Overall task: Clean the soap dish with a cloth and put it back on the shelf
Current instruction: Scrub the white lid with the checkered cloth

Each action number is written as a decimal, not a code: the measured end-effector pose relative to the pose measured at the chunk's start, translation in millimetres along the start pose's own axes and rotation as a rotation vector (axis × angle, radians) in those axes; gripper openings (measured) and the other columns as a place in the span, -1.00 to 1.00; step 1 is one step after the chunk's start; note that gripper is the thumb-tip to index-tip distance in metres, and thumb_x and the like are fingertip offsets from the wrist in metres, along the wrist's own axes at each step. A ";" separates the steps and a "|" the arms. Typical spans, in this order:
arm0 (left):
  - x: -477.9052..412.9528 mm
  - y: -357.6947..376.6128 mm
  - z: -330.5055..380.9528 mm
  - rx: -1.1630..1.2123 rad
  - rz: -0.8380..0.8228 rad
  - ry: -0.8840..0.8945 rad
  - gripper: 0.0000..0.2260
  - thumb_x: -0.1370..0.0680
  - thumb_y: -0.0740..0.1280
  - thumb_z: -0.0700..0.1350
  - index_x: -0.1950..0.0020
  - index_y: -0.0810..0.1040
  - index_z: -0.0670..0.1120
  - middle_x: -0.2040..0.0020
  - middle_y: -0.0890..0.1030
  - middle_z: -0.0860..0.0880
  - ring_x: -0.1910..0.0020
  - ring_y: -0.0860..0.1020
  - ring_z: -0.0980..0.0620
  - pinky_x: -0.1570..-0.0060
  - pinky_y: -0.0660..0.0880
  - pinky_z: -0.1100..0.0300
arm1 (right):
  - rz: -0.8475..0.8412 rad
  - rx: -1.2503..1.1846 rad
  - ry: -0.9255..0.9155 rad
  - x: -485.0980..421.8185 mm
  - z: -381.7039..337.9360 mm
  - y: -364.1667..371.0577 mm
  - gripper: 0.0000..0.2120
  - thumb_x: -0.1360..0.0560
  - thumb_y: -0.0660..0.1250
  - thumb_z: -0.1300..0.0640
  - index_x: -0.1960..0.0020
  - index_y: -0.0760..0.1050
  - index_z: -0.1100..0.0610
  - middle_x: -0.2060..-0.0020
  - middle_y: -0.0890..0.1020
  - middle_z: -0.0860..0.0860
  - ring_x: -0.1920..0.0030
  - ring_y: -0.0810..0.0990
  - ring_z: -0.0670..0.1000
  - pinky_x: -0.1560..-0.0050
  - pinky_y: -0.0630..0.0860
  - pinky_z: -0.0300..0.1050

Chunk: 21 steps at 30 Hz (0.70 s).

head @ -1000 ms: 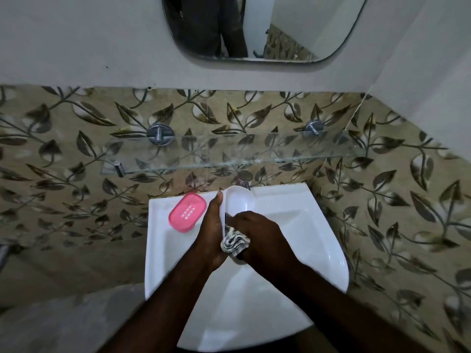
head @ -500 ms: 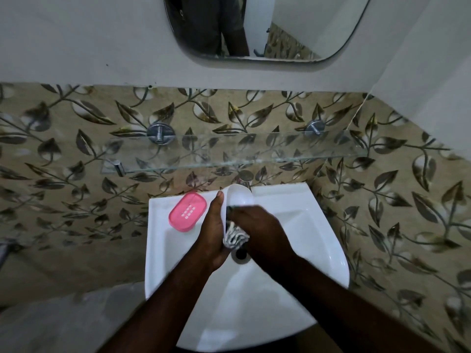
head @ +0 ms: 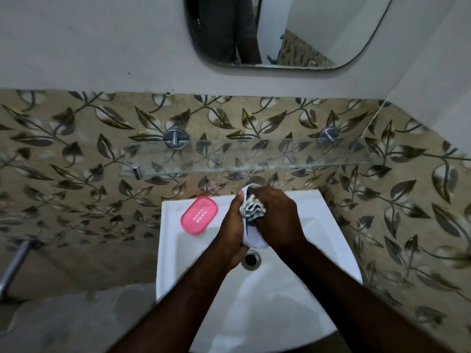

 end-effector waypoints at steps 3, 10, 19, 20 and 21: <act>4.0 -7.9 0.6 0.076 0.039 -0.042 -0.54 -0.60 0.13 0.21 0.06 0.58 -0.14 0.29 0.71 -0.10 0.35 0.69 0.00 0.14 0.50 0.07 | -0.255 -0.029 0.038 25.8 0.8 20.9 -0.89 -0.28 0.42 0.06 0.21 0.56 0.02 0.31 0.56 -0.08 0.21 0.62 0.03 0.25 0.43 -0.22; 6.1 5.7 -5.5 0.089 0.018 -0.028 -0.51 -0.65 0.04 0.13 0.02 0.68 -0.12 0.26 0.72 -0.07 0.28 0.69 0.03 0.26 0.60 0.19 | -0.174 -0.041 -0.128 2.5 2.1 -7.2 -0.66 -0.29 0.21 0.12 0.04 0.65 0.16 0.13 0.70 0.10 0.11 0.68 0.15 0.03 0.51 -0.09; -1.0 -0.9 -16.0 0.110 0.051 0.004 -0.60 -0.62 0.16 0.12 0.03 0.70 -0.09 0.23 0.72 -0.04 0.24 0.68 0.05 0.14 0.49 0.16 | -0.254 0.076 0.030 16.0 3.6 -3.8 -0.74 -0.36 0.32 0.18 -0.05 0.54 0.08 0.16 0.69 0.07 0.10 0.64 0.22 0.22 0.44 -0.08; -1.4 -2.3 -17.5 0.097 0.067 0.002 -0.61 -0.61 0.16 0.13 -0.08 0.64 -0.12 0.25 0.71 -0.04 0.22 0.66 0.04 0.17 0.49 0.16 | -0.314 0.055 0.074 17.8 5.1 -2.3 -0.78 -0.37 0.34 0.15 -0.02 0.52 0.07 0.16 0.69 0.07 0.09 0.63 0.21 0.20 0.43 -0.08; -0.1 -3.7 -17.0 0.064 0.076 0.001 -0.58 -0.61 0.15 0.16 -0.11 0.61 -0.13 0.27 0.71 -0.05 0.23 0.65 0.03 0.21 0.49 0.17 | -0.386 0.009 0.132 21.6 4.3 -0.6 -0.83 -0.36 0.35 0.09 0.06 0.48 0.06 0.18 0.68 0.04 0.09 0.63 0.17 0.21 0.42 -0.11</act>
Point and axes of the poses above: each hand's wrist, its own x-axis away from the middle knuckle, its own y-axis out of the palm, z = x × y, the point moved 6 cm from there along -x, towards the middle knuckle
